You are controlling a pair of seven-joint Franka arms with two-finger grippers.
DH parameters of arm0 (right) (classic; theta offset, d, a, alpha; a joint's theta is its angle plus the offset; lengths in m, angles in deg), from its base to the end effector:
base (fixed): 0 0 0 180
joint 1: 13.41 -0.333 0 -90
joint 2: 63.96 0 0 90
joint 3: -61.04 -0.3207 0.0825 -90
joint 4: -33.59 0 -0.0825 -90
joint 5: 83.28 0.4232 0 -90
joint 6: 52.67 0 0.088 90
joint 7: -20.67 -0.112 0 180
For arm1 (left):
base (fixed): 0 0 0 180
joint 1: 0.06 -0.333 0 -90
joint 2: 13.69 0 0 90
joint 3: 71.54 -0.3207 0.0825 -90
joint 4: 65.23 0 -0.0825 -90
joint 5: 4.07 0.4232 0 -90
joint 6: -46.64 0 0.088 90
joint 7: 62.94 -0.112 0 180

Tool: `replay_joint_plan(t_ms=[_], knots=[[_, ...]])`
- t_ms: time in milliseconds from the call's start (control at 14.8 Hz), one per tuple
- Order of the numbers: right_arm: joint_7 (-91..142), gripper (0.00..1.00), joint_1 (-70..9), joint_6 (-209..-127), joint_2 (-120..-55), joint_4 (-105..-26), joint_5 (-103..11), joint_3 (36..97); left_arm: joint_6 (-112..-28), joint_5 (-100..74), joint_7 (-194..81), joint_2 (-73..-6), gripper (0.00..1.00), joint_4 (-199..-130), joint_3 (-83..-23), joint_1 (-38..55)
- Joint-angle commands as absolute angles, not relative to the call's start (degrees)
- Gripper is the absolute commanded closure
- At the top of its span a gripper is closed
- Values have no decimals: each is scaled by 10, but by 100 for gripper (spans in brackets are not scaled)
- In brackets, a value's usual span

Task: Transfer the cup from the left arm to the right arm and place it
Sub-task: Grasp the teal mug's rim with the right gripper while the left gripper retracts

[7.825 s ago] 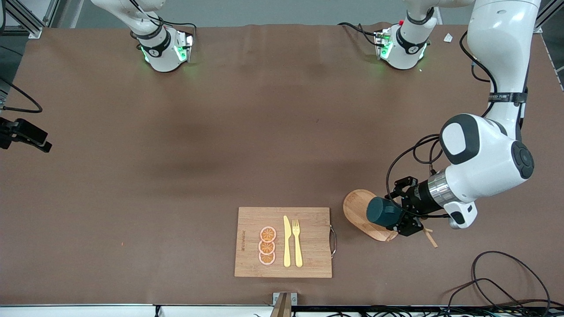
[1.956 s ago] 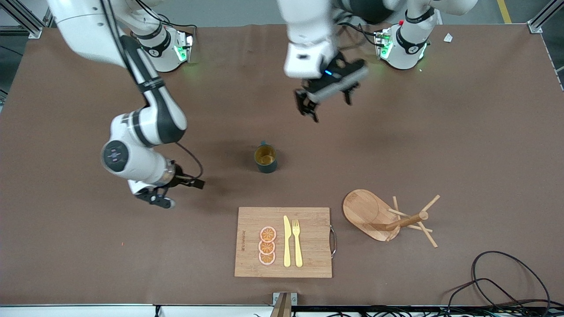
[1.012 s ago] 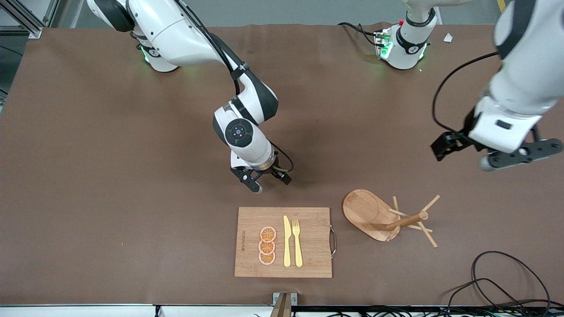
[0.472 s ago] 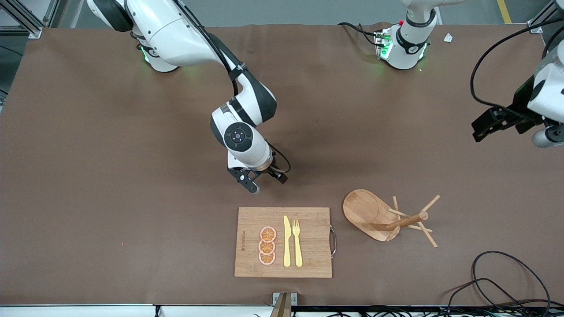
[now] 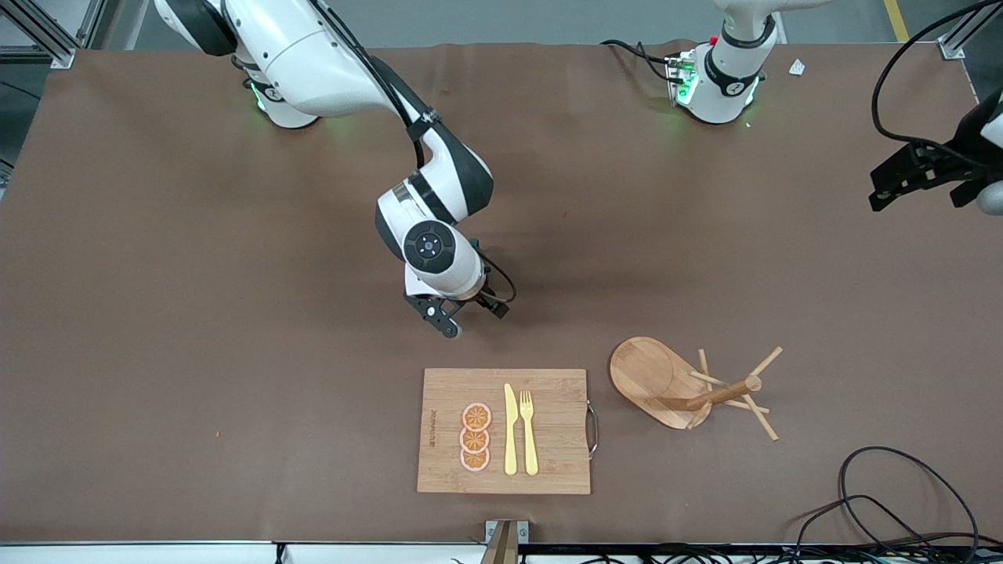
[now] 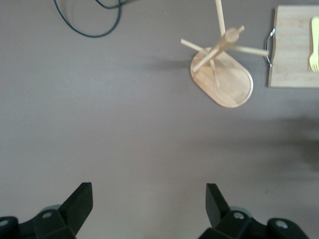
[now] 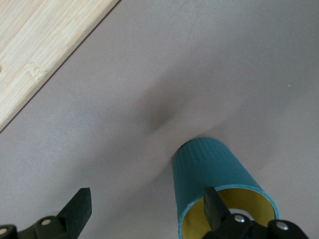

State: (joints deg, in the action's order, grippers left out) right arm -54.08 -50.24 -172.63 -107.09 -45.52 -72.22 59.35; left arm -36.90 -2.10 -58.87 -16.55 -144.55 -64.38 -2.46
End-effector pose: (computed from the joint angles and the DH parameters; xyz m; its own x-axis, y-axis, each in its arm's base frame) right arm 0.5952 0.4814 0.2405 0.7253 -0.6621 -0.1886 -0.6743 -0.7385 -0.0003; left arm 0.5954 -0.0431 0.6789 0.9996 -0.0079 0.0261 -0.0072 -0.9996 -0.0261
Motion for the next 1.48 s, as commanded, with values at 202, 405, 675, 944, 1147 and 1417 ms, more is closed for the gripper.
replay_joint_plan(t_ms=[202,405,675,944,1147,1417], knots=[[-540,0,-510,-1728,-1064,-481,-715,593,-375,-33,-595,-111,0,-1516,-671,6],[-544,0,-508,-1719,-1046,-481,-714,593,-380,-34,-595,-111,0,-1515,-671,6],[-540,0,-504,-1681,-1021,-481,-714,594,-387,-33,-595,-103,0,-1515,-671,4],[-543,0,-512,-1720,-1023,-516,-714,593,-391,-28,-594,-102,0,-1515,-672,6],[-542,1,-523,-1783,-1023,-562,-715,593,-403,-26,-595,-106,0,-1515,-671,-1],[-528,69,-523,-1771,-1023,-569,-716,593,-405,-24,-595,-111,0,-1501,-672,-1]])
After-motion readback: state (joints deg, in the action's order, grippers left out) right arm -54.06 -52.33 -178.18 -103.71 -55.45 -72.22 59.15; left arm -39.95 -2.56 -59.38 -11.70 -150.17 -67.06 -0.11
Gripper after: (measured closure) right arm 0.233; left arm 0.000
